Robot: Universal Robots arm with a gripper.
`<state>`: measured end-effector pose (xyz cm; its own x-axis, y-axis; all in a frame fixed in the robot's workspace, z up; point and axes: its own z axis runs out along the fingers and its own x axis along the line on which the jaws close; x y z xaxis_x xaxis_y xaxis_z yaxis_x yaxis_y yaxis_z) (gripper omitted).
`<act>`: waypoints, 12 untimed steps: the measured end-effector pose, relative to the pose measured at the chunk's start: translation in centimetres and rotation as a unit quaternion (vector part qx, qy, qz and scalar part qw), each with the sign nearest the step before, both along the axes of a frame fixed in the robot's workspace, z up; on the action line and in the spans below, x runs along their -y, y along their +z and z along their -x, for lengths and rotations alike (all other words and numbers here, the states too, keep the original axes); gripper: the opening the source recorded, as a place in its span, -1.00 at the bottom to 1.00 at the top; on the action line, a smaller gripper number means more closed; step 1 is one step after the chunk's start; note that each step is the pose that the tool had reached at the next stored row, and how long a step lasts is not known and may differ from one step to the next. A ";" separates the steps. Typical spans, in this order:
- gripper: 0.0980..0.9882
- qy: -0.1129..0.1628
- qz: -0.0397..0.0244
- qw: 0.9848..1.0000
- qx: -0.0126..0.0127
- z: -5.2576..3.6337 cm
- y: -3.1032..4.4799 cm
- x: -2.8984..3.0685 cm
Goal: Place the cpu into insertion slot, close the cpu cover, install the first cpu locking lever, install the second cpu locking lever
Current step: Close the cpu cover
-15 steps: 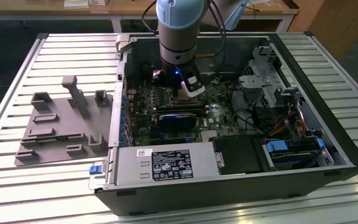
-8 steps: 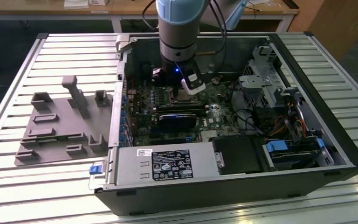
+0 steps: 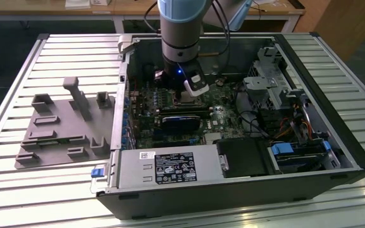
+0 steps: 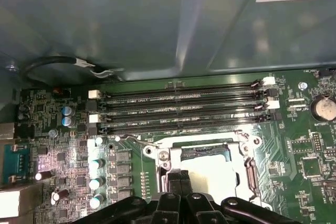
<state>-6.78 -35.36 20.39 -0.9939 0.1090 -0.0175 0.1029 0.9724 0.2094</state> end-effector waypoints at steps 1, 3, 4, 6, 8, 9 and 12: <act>-0.99 0.000 0.000 1.000 0.000 0.02 -0.04 0.00; -0.99 0.000 0.000 1.000 0.000 0.04 -0.16 0.01; -0.99 0.001 0.000 1.000 0.000 0.06 -0.23 0.02; -0.99 0.001 0.000 1.000 0.000 0.08 -0.40 0.03; -0.99 0.001 0.000 1.000 0.000 0.11 -0.48 0.04; -0.99 0.002 0.000 1.000 0.000 0.12 -0.48 0.04; -0.99 0.007 0.001 1.000 0.000 0.14 -0.50 0.03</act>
